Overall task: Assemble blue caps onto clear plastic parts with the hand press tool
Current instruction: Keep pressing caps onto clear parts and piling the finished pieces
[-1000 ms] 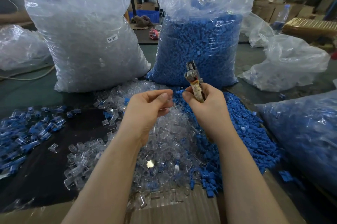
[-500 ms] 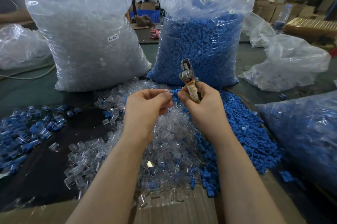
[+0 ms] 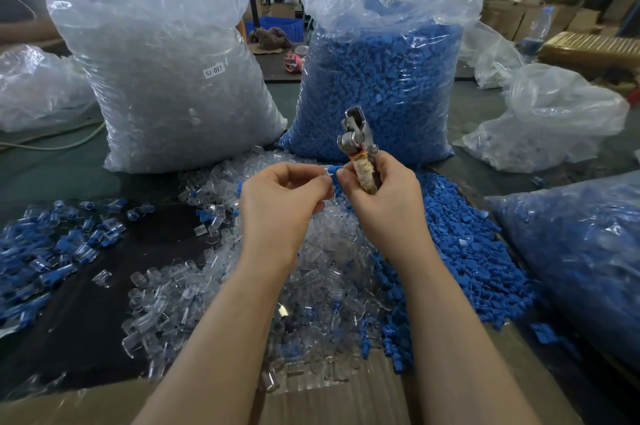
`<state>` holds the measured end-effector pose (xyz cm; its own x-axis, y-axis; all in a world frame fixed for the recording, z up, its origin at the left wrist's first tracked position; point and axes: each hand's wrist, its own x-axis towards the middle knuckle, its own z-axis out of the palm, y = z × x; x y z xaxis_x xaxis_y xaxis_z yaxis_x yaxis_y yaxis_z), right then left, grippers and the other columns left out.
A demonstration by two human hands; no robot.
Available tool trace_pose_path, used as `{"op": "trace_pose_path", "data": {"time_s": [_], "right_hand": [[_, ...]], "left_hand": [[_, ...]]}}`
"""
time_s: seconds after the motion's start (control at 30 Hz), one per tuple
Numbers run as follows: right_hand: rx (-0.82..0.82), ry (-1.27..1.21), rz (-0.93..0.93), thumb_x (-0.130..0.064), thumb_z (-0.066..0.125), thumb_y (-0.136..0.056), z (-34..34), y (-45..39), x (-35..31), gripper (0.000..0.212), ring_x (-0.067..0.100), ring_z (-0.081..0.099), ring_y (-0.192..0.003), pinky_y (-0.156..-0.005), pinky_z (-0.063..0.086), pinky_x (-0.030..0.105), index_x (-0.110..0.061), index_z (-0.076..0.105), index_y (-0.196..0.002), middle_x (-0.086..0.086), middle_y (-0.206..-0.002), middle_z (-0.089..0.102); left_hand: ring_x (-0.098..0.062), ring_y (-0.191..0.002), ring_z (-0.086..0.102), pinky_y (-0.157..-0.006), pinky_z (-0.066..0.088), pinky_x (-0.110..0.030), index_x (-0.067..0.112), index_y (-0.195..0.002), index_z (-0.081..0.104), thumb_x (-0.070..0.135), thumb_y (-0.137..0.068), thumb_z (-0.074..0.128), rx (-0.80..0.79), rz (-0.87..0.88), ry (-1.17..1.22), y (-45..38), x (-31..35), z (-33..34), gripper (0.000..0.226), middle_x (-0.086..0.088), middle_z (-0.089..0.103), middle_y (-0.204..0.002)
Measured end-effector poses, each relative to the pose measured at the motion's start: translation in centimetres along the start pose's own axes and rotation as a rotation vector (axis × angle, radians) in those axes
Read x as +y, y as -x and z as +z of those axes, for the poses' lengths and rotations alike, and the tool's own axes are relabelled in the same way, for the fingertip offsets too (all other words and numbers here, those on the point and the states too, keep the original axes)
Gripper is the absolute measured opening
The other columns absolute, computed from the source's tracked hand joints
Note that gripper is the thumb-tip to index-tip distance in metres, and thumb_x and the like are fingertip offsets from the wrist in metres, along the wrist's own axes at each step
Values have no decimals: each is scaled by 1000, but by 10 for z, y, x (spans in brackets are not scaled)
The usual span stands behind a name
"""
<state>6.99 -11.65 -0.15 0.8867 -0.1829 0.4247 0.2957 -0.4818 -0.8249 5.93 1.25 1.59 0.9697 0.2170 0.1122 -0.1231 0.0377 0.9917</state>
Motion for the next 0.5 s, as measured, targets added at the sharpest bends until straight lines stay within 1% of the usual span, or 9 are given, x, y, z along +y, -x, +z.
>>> {"op": "trace_pose_path", "data": {"time_s": [0.17, 0.27, 0.33, 0.4, 0.5], "right_hand": [[-10, 15, 5, -29, 68, -88, 2, 0, -1, 12, 3, 52, -60, -58, 40, 28, -21, 61, -82, -13, -64, 58], [-31, -6, 2, -28, 68, -88, 2, 0, -2, 11, 5, 53, -60, -58, 44, 32, -20, 62, -84, -11, -65, 59], [-55, -41, 1, -25, 67, -89, 1, 0, -3, 11, 9, 53, -60, -59, 46, 37, -16, 63, -85, -7, -66, 60], [-87, -68, 0, -22, 66, -89, 0, 0, -3, 8, 10, 51, -60, -60, 46, 39, -15, 64, -87, -5, -66, 60], [-138, -103, 10, -20, 65, -90, -2, -1, -2, 4, 5, 47, -56, -55, 43, 33, -17, 65, -87, -10, -62, 58]], "left_hand": [[-21, -74, 73, -67, 60, -29, 13, -77, 74, 5, -76, 80, 16, 43, -65, 0, -1, 3, 10, -3, 74, -71], [-18, -74, 73, -71, 61, -36, 16, -77, 75, 6, -76, 80, 17, 76, -109, 1, -1, 3, 11, -1, 74, -71], [-16, -74, 73, -74, 61, -37, 19, -76, 74, 7, -76, 80, 21, 97, -137, 0, -1, 2, 13, 1, 74, -71], [-13, -74, 72, -74, 61, -35, 23, -75, 73, 9, -77, 79, 31, 116, -183, -1, -1, 2, 16, 5, 74, -71], [-12, -72, 71, -74, 61, -35, 22, -76, 72, 14, -78, 80, 44, 124, -194, -1, -2, 2, 11, 5, 73, -71]]}}
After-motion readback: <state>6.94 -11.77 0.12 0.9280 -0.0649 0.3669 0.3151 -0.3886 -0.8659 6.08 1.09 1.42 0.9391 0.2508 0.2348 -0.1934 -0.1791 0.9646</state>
